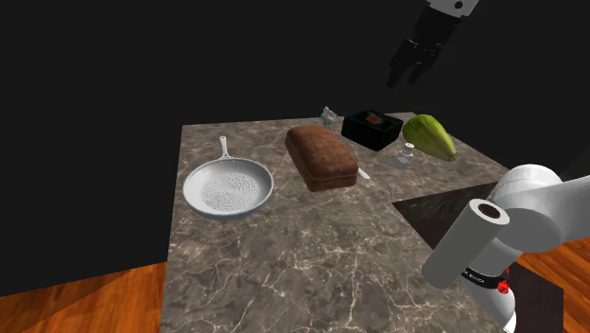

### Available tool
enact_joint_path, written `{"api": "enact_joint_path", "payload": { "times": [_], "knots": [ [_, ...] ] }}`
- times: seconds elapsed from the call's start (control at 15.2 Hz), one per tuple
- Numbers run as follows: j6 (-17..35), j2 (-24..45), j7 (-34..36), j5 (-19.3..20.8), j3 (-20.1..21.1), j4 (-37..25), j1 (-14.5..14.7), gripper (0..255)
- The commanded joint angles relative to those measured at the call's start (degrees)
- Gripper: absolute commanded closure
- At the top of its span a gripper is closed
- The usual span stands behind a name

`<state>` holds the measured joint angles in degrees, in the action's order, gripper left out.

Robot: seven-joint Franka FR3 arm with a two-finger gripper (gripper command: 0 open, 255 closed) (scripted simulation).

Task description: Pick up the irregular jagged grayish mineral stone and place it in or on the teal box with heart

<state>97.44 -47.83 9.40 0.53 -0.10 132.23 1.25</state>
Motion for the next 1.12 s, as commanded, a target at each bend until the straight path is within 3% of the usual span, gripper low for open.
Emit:
{"api": "enact_joint_path", "payload": {
  "times": [0.0,0.59,1.06],
  "knots": [
    [0.0,0.0,0.0,0.0,0.0,0.0,0.0,0],
    [11.08,17.39,1.75,-2.3,-4.88,-5.14,-2.51,0],
    [16.9,31.66,1.81,-6.28,-8.96,-12.29,-3.68,0]
  ]
}}
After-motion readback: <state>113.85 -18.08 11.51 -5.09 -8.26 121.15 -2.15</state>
